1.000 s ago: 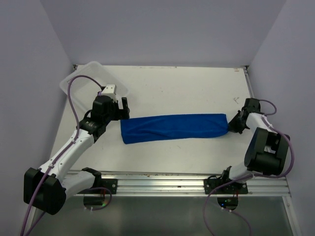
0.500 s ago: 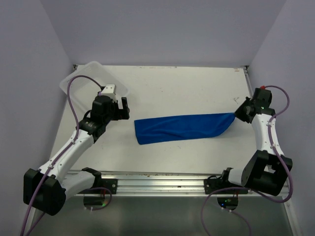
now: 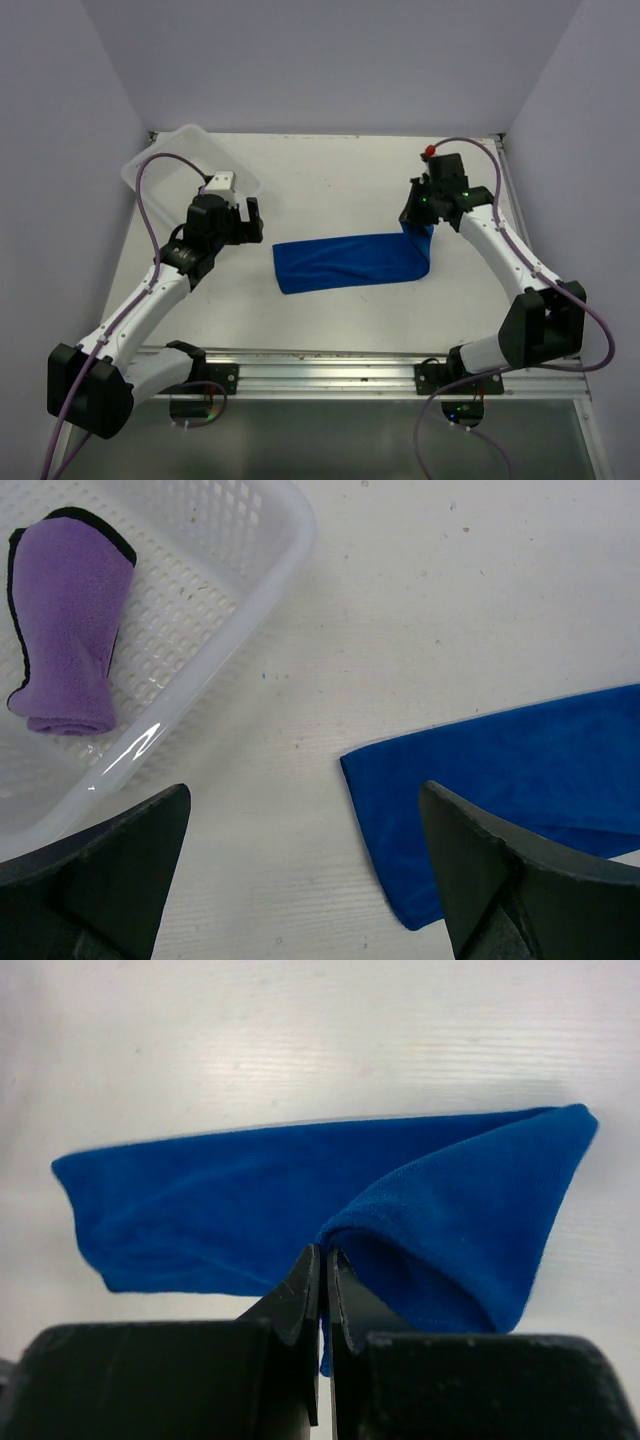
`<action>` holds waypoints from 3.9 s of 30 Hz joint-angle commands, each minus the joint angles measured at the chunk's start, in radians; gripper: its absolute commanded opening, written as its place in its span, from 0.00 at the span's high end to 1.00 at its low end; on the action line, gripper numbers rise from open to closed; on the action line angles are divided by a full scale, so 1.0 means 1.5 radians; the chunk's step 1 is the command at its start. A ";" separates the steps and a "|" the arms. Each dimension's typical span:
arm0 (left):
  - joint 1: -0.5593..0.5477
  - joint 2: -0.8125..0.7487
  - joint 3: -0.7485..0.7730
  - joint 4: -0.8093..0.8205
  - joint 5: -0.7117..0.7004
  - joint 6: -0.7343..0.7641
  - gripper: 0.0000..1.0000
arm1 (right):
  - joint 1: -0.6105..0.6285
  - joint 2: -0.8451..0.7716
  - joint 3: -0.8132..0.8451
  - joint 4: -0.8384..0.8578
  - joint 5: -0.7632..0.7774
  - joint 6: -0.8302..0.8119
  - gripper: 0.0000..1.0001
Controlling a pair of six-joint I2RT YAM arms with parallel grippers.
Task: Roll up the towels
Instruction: Fold the towel
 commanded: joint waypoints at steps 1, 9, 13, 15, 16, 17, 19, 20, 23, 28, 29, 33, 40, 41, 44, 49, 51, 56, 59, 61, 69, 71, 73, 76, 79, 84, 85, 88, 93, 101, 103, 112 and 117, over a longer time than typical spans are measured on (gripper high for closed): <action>-0.001 -0.017 -0.001 0.017 -0.003 0.016 0.00 | 0.094 0.040 0.073 -0.034 -0.005 -0.030 1.00; -0.001 -0.021 -0.001 0.014 -0.013 0.017 0.00 | 0.250 0.165 0.235 -0.103 0.028 -0.053 1.00; 0.000 -0.021 -0.001 0.014 -0.013 0.017 0.01 | 0.312 0.206 0.266 -0.110 0.043 -0.047 1.00; 0.000 -0.021 -0.001 0.014 -0.013 0.017 0.00 | 0.326 0.217 0.273 -0.117 0.047 -0.041 1.00; 0.000 -0.022 0.000 0.015 -0.013 0.017 0.01 | 0.339 0.223 0.280 -0.118 0.049 -0.039 1.00; 0.000 -0.022 0.000 0.015 -0.013 0.017 0.01 | 0.346 0.226 0.282 -0.120 0.053 -0.036 1.00; 0.001 -0.022 0.000 0.015 -0.013 0.017 0.00 | 0.363 0.229 0.290 -0.122 0.053 -0.033 1.00; 0.001 -0.021 -0.001 0.014 -0.011 0.017 0.00 | 0.367 0.232 0.293 -0.124 0.057 -0.030 1.00; 0.002 -0.022 0.000 0.016 -0.010 0.016 0.00 | 0.386 0.239 0.303 -0.127 0.059 -0.030 1.00; 0.003 -0.023 -0.001 0.016 -0.009 0.015 0.00 | 0.395 0.248 0.323 -0.123 0.059 -0.017 1.00; 0.003 -0.023 -0.001 0.016 -0.009 0.016 0.00 | 0.395 0.251 0.326 -0.121 0.058 -0.016 1.00; 0.003 -0.023 -0.002 0.016 -0.009 0.016 0.01 | 0.400 0.272 0.333 -0.103 0.045 -0.006 1.00; 0.003 -0.023 -0.003 0.016 -0.007 0.016 0.00 | 0.406 0.301 0.346 -0.086 0.055 0.014 1.00; 0.003 -0.023 -0.003 0.016 -0.007 0.016 0.00 | 0.406 0.301 0.347 -0.084 0.062 0.021 1.00; 0.003 -0.021 -0.003 0.016 -0.007 0.016 0.00 | 0.406 0.298 0.350 -0.072 0.064 0.036 1.00; 0.003 -0.021 -0.003 0.016 -0.005 0.016 0.00 | 0.406 0.285 0.377 -0.082 0.106 0.051 1.00; 0.003 -0.021 -0.002 0.016 -0.005 0.016 0.00 | 0.406 0.276 0.386 -0.097 0.136 0.053 1.00; 0.003 -0.021 -0.003 0.017 -0.004 0.016 0.01 | 0.406 0.260 0.390 -0.086 0.169 0.063 1.00; 0.003 -0.020 -0.003 0.017 -0.003 0.016 0.00 | 0.406 0.263 0.388 -0.077 0.157 0.066 1.00; 0.003 -0.021 -0.002 0.016 -0.003 0.016 0.00 | 0.406 0.269 0.379 -0.070 0.144 0.070 1.00; 0.003 -0.021 -0.004 0.016 -0.004 0.016 0.00 | 0.413 0.298 0.320 0.002 0.101 0.102 1.00; 0.003 -0.021 -0.003 0.015 -0.004 0.016 0.00 | 0.415 0.310 0.321 0.010 0.092 0.109 1.00; 0.003 -0.021 -0.003 0.016 -0.004 0.016 0.01 | 0.422 0.317 0.325 0.013 0.086 0.112 1.00; 0.003 -0.021 -0.004 0.016 -0.003 0.016 0.00 | 0.431 0.326 0.329 0.015 0.080 0.113 1.00; 0.003 -0.022 -0.003 0.016 -0.002 0.016 0.01 | 0.439 0.330 0.328 0.016 0.073 0.116 1.00; 0.003 -0.022 -0.004 0.016 0.000 0.016 0.00 | 0.455 0.345 0.314 0.012 0.068 0.117 1.00; 0.003 -0.022 -0.004 0.016 -0.001 0.016 0.00 | 0.458 0.347 0.312 0.010 0.068 0.117 1.00; 0.003 -0.024 -0.004 0.015 -0.001 0.016 0.00 | 0.467 0.351 0.288 0.016 0.068 0.120 1.00; 0.003 -0.024 -0.004 0.016 0.000 0.015 0.00 | 0.477 0.363 0.276 0.039 0.034 0.131 0.86; 0.004 -0.029 -0.001 0.013 -0.012 0.016 0.01 | 0.477 0.375 0.350 0.017 0.010 0.130 0.62; 0.004 -0.029 -0.001 0.012 -0.015 0.017 0.01 | 0.477 0.373 0.355 0.017 0.010 0.137 0.62; 0.004 -0.029 -0.003 0.015 -0.007 0.016 0.00 | 0.430 0.266 0.199 0.021 0.098 0.194 0.61; 0.004 -0.026 -0.003 0.016 -0.001 0.015 0.00 | 0.403 0.238 0.113 0.043 0.107 0.218 0.58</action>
